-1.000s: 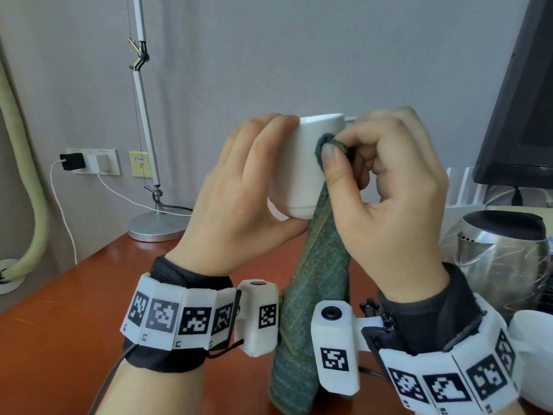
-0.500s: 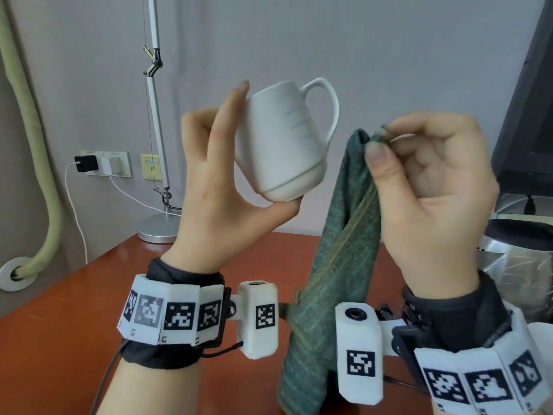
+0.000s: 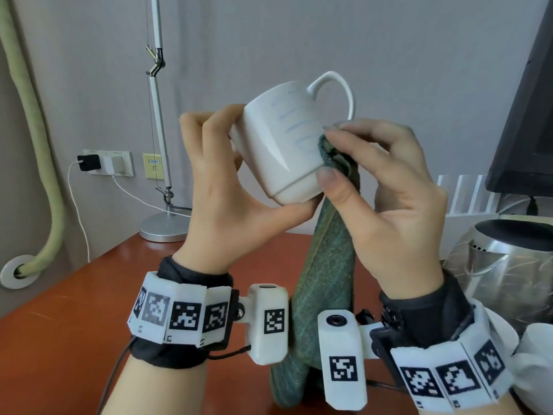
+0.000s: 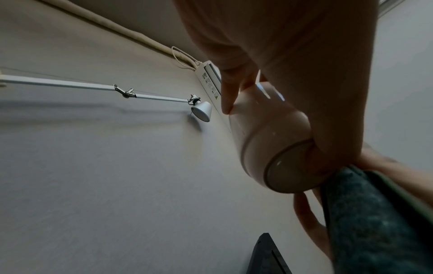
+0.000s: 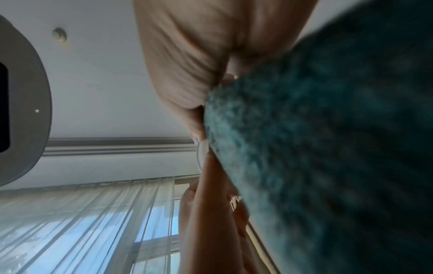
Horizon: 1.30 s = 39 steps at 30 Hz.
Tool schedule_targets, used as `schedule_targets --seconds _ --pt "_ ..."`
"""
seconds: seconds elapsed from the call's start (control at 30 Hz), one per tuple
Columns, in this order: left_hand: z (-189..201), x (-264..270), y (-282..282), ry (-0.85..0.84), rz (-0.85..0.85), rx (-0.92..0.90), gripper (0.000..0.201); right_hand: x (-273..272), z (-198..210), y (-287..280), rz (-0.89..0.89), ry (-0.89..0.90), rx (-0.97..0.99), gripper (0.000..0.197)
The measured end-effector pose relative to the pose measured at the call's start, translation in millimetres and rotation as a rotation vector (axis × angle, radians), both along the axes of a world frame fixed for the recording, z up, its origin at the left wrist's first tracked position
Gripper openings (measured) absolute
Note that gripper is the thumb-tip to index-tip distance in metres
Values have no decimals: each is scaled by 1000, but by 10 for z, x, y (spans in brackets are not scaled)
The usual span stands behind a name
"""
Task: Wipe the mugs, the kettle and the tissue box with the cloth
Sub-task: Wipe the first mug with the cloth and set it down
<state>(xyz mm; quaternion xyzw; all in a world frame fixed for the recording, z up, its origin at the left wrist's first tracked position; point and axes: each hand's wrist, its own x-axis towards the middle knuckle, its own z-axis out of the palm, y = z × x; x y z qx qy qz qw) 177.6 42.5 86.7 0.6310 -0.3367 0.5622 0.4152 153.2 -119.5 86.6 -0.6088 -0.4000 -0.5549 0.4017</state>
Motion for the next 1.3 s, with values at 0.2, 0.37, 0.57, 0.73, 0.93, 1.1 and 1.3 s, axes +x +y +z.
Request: schedule_targets --seconds 0.2,0.37,0.57,0.73,0.93,1.1,1.3 --pt "22 -43 44 9 4 -26 92 -72 47 3 248 100 195 33" --pt "40 -53 76 26 20 -10 91 -85 55 -10 43 -64 54 24" --pt "48 -77 34 48 36 45 84 -68 23 -13 -133 -148 -100 17" --pt "44 -64 28 22 74 129 83 -17 44 -82 -212 -134 -45 14" --pt "69 -86 123 24 97 -17 87 66 -4 -99 -199 -97 -70 13" --pt "67 -86 97 64 101 52 85 -12 14 -54 -151 -155 -110 17" --pt "24 -60 10 58 144 230 81 0 32 -48 -191 -187 -96 17"
